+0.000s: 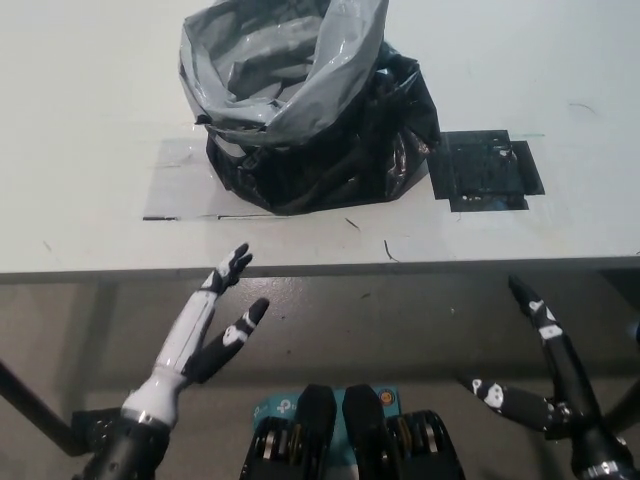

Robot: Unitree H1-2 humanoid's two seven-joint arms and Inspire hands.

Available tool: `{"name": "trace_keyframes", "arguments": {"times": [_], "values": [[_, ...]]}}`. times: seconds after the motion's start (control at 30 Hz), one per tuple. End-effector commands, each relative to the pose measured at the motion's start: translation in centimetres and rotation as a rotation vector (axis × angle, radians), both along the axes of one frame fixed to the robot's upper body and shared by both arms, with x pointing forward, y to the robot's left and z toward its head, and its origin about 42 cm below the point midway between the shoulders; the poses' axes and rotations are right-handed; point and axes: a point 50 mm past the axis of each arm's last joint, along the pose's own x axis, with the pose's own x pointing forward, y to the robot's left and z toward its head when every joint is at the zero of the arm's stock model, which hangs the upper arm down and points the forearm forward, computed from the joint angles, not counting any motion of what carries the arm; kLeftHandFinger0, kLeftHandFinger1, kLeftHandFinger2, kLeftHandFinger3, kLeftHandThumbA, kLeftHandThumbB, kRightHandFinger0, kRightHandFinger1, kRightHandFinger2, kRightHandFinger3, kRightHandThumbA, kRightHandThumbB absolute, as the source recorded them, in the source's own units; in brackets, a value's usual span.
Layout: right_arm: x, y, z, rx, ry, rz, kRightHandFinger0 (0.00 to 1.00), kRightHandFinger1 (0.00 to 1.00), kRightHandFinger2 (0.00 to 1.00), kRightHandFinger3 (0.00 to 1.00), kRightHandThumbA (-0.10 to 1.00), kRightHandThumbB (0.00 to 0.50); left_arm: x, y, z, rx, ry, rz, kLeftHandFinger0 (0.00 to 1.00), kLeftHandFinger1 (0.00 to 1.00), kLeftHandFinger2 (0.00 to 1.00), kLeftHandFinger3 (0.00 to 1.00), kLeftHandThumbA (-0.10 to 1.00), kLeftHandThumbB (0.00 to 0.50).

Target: Use the right hand to pick up a small rectangular container and put it into a plastic bag and lift the bag

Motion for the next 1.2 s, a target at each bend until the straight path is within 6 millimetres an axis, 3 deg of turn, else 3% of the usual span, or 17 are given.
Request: {"name": "trace_keyframes", "arguments": {"times": [0.0, 0.17, 0.33, 0.47, 0.5, 0.6, 0.63, 0.7, 0.73, 0.77, 0.87, 0.9, 1.0, 1.17], "values": [[0.1, -0.1, 0.9, 0.089, -0.164, 0.012, 1.00, 1.00, 1.00, 1.00, 0.90, 0.202, -0.6, 1.4, 1.5, -0.018, -0.075, 0.002, 1.00, 1.00, 1.00, 1.00, 0.81, 0.178], [1.7, -0.4, 0.4, 0.057, -0.178, -0.001, 1.00, 1.00, 1.00, 1.00, 0.82, 0.188, -2.0, 1.4, 0.6, -0.001, -0.049, 0.004, 1.00, 1.00, 1.00, 1.00, 0.81, 0.179], [0.9, -0.6, -0.5, 0.074, -0.138, 0.009, 1.00, 1.00, 1.00, 1.00, 0.79, 0.183, -2.8, 1.5, -0.1, 0.005, -0.036, 0.016, 1.00, 1.00, 1.00, 1.00, 0.75, 0.159], [1.1, -0.5, -0.5, 0.084, -0.124, 0.012, 1.00, 1.00, 1.00, 1.00, 0.78, 0.187, -2.4, 1.6, -0.1, 0.007, -0.028, 0.024, 1.00, 1.00, 1.00, 1.00, 0.74, 0.190], [0.8, -0.3, -0.6, 0.089, -0.112, 0.024, 1.00, 1.00, 1.00, 1.00, 0.74, 0.164, -2.6, 1.7, -0.2, 0.012, -0.025, 0.023, 1.00, 1.00, 1.00, 1.00, 0.70, 0.172], [0.3, -0.1, -1.1, 0.087, -0.096, 0.035, 1.00, 1.00, 1.00, 1.00, 0.74, 0.165, -3.1, 1.7, -0.5, 0.030, -0.006, 0.028, 1.00, 1.00, 1.00, 1.00, 0.70, 0.159], [0.1, 0.0, -1.1, 0.087, -0.088, 0.041, 1.00, 1.00, 1.00, 1.00, 0.75, 0.157, -3.2, 1.7, -0.6, 0.062, 0.008, 0.034, 1.00, 1.00, 1.00, 1.00, 0.71, 0.145], [0.0, 0.2, -1.2, 0.094, -0.075, 0.044, 1.00, 1.00, 1.00, 1.00, 0.75, 0.165, -3.1, 1.9, -0.7, 0.129, 0.065, 0.067, 1.00, 1.00, 1.00, 1.00, 0.72, 0.165], [0.0, 0.3, -1.2, 0.090, -0.068, 0.043, 1.00, 1.00, 1.00, 1.00, 0.74, 0.165, -2.9, 2.0, -0.7, 0.260, 0.138, 0.054, 1.00, 1.00, 1.00, 1.00, 0.71, 0.126], [0.0, 0.3, -1.2, 0.087, -0.066, 0.043, 1.00, 1.00, 1.00, 1.00, 0.74, 0.168, -2.8, 2.1, -0.7, 0.317, 0.170, 0.045, 1.00, 1.00, 1.00, 1.00, 0.70, 0.127], [-0.1, 0.4, -1.3, 0.093, -0.059, 0.047, 1.00, 1.00, 1.00, 1.00, 0.70, 0.158, -2.4, 2.4, -0.8, 0.487, 0.276, 0.011, 1.00, 1.00, 1.00, 1.00, 0.83, 0.134], [-0.5, 0.5, -1.4, 0.095, -0.053, 0.047, 1.00, 1.00, 1.00, 1.00, 0.71, 0.154, -2.6, 2.5, -0.9, 0.487, 0.277, 0.015, 1.00, 1.00, 1.00, 1.00, 0.98, 0.174], [-2.1, 0.5, -2.1, 0.098, -0.032, 0.051, 1.00, 1.00, 1.00, 1.00, 0.68, 0.134, -4.2, 2.4, -1.7, 0.476, 0.298, 0.018, 1.00, 1.00, 1.00, 1.00, 1.00, 0.159], [-3.6, 0.3, -3.3, 0.120, 0.004, 0.071, 1.00, 1.00, 1.00, 1.00, 0.65, 0.147, -6.2, 2.3, -2.8, 0.470, 0.336, 0.016, 1.00, 1.00, 1.00, 1.00, 1.00, 0.153]]}}
